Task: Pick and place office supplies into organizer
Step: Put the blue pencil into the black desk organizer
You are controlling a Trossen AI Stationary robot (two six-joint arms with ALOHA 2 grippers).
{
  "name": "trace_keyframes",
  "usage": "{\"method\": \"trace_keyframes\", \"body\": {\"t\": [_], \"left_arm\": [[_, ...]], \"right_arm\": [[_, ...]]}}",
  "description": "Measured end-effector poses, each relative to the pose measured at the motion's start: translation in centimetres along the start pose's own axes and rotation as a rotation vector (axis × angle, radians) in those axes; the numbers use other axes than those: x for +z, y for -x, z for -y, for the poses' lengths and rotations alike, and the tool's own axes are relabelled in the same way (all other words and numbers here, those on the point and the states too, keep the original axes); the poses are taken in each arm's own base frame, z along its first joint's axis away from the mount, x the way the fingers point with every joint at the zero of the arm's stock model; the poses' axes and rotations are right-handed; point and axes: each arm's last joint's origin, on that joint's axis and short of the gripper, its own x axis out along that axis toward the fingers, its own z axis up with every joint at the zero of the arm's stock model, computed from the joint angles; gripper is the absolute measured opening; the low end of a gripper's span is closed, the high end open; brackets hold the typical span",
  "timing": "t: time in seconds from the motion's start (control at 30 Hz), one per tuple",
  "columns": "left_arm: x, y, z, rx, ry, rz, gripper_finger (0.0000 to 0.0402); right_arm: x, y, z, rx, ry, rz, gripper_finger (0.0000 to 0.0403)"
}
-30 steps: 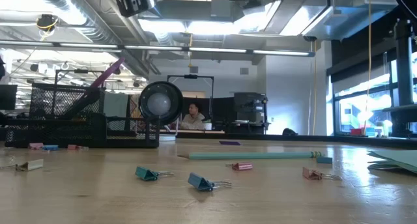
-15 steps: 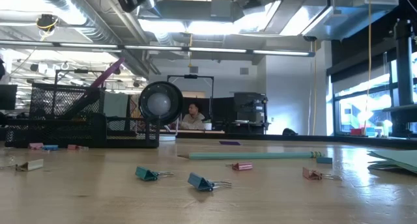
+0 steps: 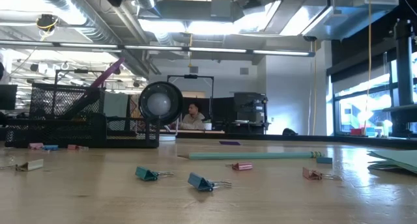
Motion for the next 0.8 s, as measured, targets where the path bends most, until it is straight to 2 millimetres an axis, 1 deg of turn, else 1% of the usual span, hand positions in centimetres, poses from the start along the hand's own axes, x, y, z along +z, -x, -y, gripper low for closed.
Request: {"method": "trace_keyframes", "body": {"t": [0.13,0.27,0.37,0.47,0.7,0.8], "left_arm": [[-1.2,0.8,0.0,-0.018,-0.02,0.157,0.0015],[-2.2,1.3,0.1,-0.054,-0.026,0.288,0.0014],[-3.1,1.4,0.1,-0.06,-0.025,0.348,0.0014],[-4.2,1.3,0.0,-0.066,-0.02,0.392,0.0014],[-7.2,1.7,-0.2,-0.083,-0.007,0.514,0.0014],[-7.8,2.1,-0.2,-0.087,0.005,0.534,0.0014]], "right_arm": [[0.4,-0.5,1.3,0.055,-0.036,-0.005,0.0262],[1.2,-1.3,1.7,0.086,-0.038,0.019,0.0262],[1.7,-2.1,1.8,0.124,-0.042,0.038,0.0262],[1.9,-2.9,1.9,0.146,-0.034,0.025,0.0262],[2.2,-3.4,2.3,0.173,-0.061,0.035,0.0262],[2.6,-4.0,2.1,0.226,-0.059,0.064,0.0262]]}}
